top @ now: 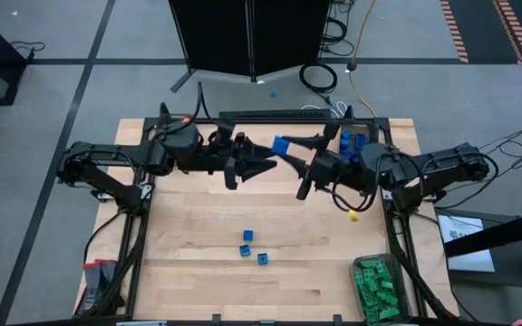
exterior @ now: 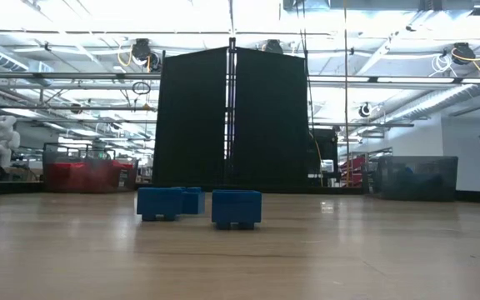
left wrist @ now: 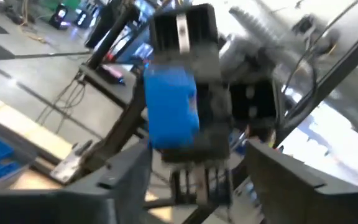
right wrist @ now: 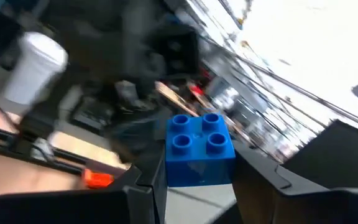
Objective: Sort blocks
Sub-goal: Put the blue game piece into the top right black bin
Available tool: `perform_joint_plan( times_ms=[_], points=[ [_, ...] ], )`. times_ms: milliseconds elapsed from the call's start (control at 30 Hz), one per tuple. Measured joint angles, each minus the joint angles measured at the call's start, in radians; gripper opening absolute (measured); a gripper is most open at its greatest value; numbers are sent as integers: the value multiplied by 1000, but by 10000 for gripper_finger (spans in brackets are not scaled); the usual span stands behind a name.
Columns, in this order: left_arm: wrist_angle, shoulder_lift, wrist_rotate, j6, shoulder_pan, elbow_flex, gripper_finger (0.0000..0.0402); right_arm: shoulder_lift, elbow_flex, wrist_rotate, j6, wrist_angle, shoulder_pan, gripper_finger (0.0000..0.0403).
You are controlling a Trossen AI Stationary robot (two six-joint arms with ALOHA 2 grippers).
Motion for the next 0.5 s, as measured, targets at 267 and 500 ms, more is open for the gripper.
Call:
perform_joint_plan(
  times_ms=[267,500],
  points=[
    [-236,-26,-51,80,35,0,302,-88,0,405,127,-180,-11,123],
    [-441,-47,-82,99,83,0,303,-217,-9,536,1165,-1160,-189,123]
  ],
)
